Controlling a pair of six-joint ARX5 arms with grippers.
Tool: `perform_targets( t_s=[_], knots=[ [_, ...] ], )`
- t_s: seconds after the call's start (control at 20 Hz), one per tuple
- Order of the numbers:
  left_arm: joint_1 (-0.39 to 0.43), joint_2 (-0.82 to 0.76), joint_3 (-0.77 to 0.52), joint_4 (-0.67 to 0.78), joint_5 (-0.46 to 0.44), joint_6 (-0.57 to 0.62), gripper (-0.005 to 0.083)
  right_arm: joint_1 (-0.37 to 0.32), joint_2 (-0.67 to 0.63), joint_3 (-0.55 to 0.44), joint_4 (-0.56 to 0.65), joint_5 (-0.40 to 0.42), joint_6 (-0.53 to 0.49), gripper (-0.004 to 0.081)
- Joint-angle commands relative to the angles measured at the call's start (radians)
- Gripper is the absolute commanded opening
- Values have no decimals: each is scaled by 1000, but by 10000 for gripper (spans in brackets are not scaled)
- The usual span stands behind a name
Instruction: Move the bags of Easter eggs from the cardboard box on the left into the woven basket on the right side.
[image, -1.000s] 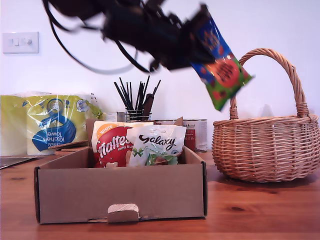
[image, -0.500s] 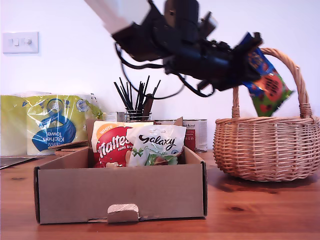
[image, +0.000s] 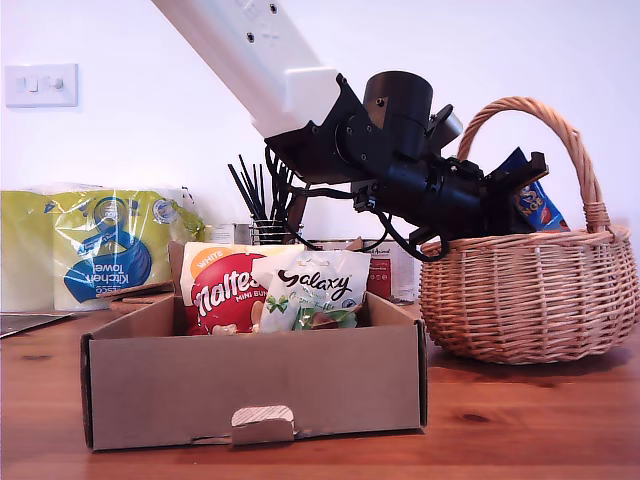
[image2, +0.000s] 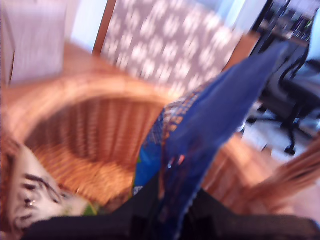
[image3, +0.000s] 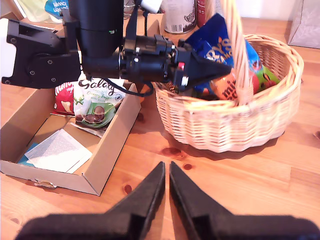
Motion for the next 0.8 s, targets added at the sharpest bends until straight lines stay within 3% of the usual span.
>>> perform_targets(
  t_s=[0.0, 0.05, 0.1, 0.3, 0.45, 0.65, 0.75],
  knots=[
    [-15, 8, 17, 6, 1, -9, 392, 6, -6, 15, 5, -3, -2, -12],
    [-16, 8, 29, 3, 1, -8, 494, 6, -6, 15, 5, -3, -2, -12],
    [-19, 8, 40, 3, 1, -6, 521, 6, -6, 15, 5, -3, -2, -13],
    [-18, 4, 109, -71, 12, 35, 511, 6, -6, 15, 5, -3, -2, -13],
    [-7, -24, 146, -202, 11, 124, 373, 6, -6, 15, 5, -3, -2, -13],
    [8, -98, 146, -392, -18, 253, 76, 6, -6, 15, 5, -3, -2, -13],
    [12, -137, 146, -475, -45, 314, 7, 6, -7, 15, 5, -3, -3, -12]
  ],
)
